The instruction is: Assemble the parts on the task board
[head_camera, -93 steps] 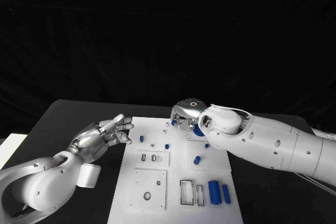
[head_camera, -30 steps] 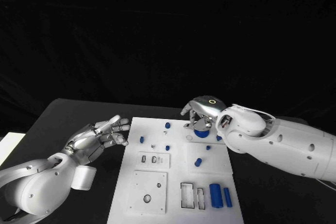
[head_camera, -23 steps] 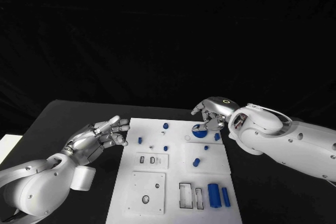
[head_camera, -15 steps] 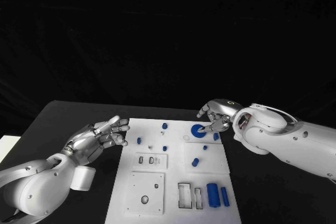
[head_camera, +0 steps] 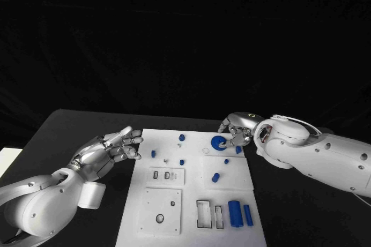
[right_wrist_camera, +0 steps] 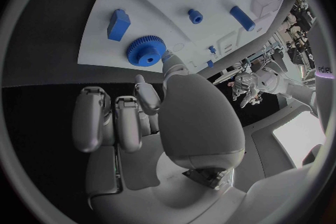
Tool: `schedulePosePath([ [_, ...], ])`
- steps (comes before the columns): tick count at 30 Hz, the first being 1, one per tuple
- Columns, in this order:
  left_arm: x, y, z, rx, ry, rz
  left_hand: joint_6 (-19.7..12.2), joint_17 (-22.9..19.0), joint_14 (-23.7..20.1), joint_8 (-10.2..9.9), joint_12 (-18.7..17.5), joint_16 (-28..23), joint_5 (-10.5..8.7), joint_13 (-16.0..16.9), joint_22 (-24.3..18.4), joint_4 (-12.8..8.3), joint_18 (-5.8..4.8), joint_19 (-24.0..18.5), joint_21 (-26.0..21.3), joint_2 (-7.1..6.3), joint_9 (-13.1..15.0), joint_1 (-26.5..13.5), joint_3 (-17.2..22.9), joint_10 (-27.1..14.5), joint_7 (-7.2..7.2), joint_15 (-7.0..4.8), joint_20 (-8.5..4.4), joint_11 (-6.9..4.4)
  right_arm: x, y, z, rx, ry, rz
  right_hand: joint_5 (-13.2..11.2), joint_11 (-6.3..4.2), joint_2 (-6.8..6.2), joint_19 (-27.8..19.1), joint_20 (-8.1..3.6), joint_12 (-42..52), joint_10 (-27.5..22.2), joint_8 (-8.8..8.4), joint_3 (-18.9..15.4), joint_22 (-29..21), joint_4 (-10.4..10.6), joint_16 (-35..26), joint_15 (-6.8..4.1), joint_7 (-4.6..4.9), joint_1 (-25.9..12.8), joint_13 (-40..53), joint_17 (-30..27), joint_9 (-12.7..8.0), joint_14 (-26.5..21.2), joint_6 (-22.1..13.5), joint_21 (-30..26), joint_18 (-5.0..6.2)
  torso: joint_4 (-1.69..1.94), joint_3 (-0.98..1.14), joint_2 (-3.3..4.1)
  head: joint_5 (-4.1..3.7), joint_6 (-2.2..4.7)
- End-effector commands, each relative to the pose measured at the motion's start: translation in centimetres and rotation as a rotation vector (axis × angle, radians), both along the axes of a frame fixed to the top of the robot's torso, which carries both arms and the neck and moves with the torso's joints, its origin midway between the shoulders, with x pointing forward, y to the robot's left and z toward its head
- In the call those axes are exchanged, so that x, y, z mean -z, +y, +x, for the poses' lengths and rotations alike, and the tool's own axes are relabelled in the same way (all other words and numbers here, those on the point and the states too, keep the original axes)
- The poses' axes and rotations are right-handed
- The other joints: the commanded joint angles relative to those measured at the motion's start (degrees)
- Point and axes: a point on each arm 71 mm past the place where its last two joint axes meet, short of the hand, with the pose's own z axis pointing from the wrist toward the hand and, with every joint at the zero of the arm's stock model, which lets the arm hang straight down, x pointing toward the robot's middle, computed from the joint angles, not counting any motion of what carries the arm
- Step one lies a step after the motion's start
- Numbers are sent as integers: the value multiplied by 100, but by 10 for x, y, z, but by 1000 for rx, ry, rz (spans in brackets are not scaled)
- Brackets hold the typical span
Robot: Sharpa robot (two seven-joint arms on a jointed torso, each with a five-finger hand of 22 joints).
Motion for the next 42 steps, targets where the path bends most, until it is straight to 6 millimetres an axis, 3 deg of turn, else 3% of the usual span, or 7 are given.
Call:
schedulePosePath([
  [1, -1, -2, 0, 12, -6, -10, -53, -10, 35, -18, -23, -36, -7, -9, -5, -29, 75, 37, -30, 31, -5, 26, -1, -54, -5, 13, 15, -3, 4, 1, 0, -1, 24, -28, 16, -4, 64, 49, 0, 81, 59, 36, 33, 12, -9, 29, 32, -22, 3, 84, 571, 8, 419, 44, 36, -91, 5, -6, -4, -2, -8],
  [11, -1, -2, 0, 12, -6, -10, -53, -10, 35, -18, -23, -36, -7, -9, -5, -29, 75, 37, -30, 31, -5, 26, -1, -54, -5, 13, 15, -3, 9, 4, 1, -8, 31, -46, 11, -18, 136, 59, -8, 304, 153, 88, 77, 74, -56, 54, 21, -40, 52, 324, 622, 17, 427, 119, 71, -101, 3, -7, -1, 5, -26],
  [19, -1, -2, 0, 13, -6, -10, -53, -10, 35, -18, -23, -36, -7, -9, -5, -29, 75, 37, -30, 31, -5, 26, -1, -54, -5, 13, 15, -3, 11, 5, 4, -2, 26, -49, 25, -30, 282, 63, -16, 382, 175, 109, 171, 108, -137, 74, 12, -49, 125, 428, 664, 15, 433, 178, 93, -106, 17, -9, 2, -4, -34],
  [30, -1, -1, 0, 13, -5, -10, -53, -10, 35, -18, -23, -36, -7, -9, -5, -29, 75, 37, -30, 31, -5, 26, -1, -54, -5, 13, 15, -3, 12, 6, 5, -9, 23, -48, -115, -45, 485, 82, -26, 602, 289, 122, 415, 194, -288, 102, -2, -63, 214, 678, 727, 5, 444, 313, 141, -120, 7, -9, 1, 8, -35],
  [42, -1, -1, 0, 14, -3, -9, -53, -22, 34, -17, -24, -51, -7, -18, -22, -42, 76, 42, -48, 39, -4, 33, 5, -61, -4, 15, 16, -2, 10, 8, 3, -26, 1, -47, -126, -53, 456, 103, -32, 645, 306, 99, 576, 270, -440, 135, -7, -65, 287, 747, 796, -12, 457, 380, 181, -134, 10, -11, 3, 2, -32],
])
